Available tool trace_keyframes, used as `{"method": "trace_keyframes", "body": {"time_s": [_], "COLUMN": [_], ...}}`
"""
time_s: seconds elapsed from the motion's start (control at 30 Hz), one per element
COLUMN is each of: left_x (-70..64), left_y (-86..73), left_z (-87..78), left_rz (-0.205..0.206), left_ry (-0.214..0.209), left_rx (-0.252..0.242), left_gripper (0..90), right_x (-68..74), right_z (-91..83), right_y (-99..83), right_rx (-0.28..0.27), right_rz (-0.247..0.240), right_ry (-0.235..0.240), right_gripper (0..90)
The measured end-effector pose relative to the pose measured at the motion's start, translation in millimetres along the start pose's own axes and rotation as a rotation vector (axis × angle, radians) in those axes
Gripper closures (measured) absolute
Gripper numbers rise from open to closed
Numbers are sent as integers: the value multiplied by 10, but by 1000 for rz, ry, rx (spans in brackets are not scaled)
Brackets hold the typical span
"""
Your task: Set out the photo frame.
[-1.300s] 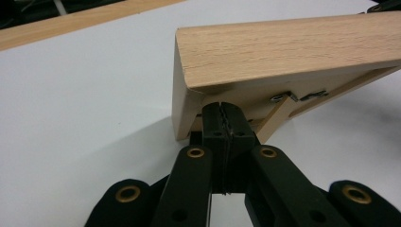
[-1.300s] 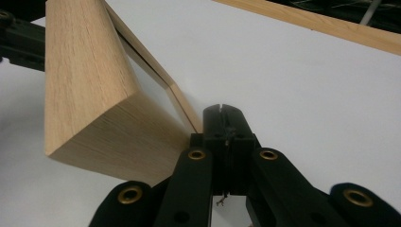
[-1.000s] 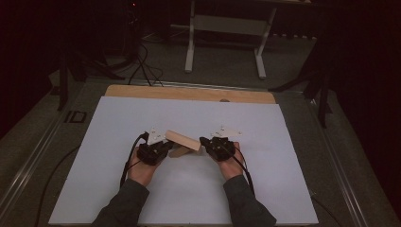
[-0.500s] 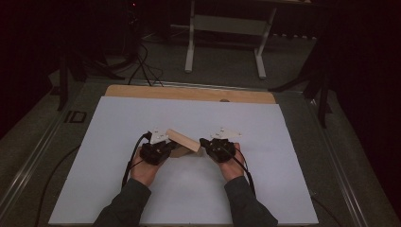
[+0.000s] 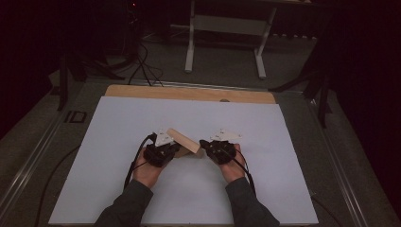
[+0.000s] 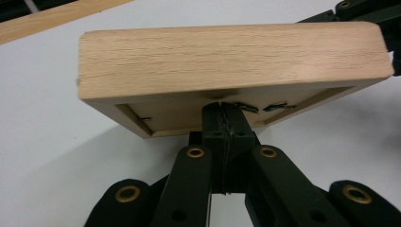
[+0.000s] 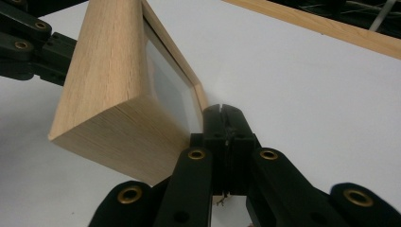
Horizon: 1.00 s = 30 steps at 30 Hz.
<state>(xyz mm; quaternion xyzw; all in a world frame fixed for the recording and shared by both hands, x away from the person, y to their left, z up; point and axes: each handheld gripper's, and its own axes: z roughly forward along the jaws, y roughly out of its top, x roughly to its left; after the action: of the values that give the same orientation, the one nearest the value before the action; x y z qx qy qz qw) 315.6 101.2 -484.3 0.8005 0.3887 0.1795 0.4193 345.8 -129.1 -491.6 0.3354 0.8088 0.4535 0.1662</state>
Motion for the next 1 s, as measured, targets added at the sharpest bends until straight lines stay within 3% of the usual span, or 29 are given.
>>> {"method": "trace_keyframes", "body": {"time_s": [0.27, 1.0], "left_x": [-46, 0], "left_y": [7, 22], "left_z": [43, 55], "left_rz": [20, 10], "left_ry": [-8, 3], "left_rx": [13, 15], "left_gripper": [894, 894], "right_x": [15, 96], "right_z": [-11, -49], "right_y": [-2, -15], "right_rx": [3, 15], "right_rz": [-10, -50], "right_ry": [3, 25], "right_gripper": [894, 896]}}
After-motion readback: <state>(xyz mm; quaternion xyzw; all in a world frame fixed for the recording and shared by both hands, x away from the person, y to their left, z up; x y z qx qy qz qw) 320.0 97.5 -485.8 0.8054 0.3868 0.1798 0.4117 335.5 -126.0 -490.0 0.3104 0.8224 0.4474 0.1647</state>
